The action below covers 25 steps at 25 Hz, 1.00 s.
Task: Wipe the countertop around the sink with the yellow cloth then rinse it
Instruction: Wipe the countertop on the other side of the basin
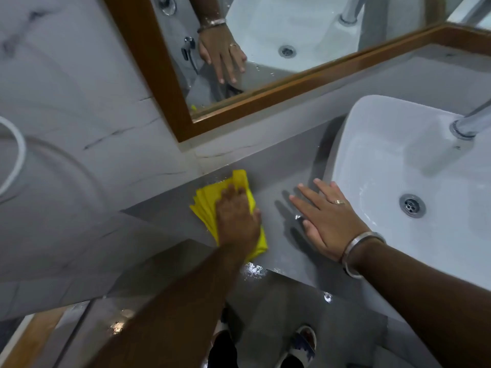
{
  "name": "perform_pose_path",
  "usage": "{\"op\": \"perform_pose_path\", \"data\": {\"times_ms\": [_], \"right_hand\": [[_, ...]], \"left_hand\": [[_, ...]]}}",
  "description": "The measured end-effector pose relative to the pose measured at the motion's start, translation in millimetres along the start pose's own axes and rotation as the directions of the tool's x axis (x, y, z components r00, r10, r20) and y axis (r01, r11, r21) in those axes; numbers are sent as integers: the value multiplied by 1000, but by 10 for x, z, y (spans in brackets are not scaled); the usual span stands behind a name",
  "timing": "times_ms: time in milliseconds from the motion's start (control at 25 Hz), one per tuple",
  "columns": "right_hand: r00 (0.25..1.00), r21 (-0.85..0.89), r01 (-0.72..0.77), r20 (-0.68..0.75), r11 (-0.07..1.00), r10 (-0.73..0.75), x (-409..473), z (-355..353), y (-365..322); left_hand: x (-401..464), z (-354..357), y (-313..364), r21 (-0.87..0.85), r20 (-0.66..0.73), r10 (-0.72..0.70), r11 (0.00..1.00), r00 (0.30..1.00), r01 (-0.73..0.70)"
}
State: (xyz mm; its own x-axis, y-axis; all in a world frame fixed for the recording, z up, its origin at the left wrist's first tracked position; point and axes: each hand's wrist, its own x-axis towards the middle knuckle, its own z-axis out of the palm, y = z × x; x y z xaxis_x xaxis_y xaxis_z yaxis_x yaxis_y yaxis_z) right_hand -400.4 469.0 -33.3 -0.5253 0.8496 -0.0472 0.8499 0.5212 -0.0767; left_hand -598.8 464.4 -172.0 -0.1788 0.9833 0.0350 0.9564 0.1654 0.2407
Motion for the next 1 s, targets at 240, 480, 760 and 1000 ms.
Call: {"op": "perform_pose_path", "data": {"times_ms": [240, 480, 760, 1000], "right_hand": [[1000, 22, 3, 13, 1000, -3, -13, 7, 13], [1000, 36, 5, 10, 999, -6, -29, 16, 13], [982, 515, 60, -183, 855, 42, -565, -228, 121], [990, 398, -17, -123, 917, 71, -1504, 272, 57]], "left_hand": [[-487, 127, 442, -36, 25, 128, 991, 991, -127], [-251, -38, 217, -36, 76, -323, 944, 943, 327], [-995, -59, 1368, -260, 505, -168, 906, 847, 335], [-955, -423, 554, 6, 432, 333, 928, 838, -372]]}}
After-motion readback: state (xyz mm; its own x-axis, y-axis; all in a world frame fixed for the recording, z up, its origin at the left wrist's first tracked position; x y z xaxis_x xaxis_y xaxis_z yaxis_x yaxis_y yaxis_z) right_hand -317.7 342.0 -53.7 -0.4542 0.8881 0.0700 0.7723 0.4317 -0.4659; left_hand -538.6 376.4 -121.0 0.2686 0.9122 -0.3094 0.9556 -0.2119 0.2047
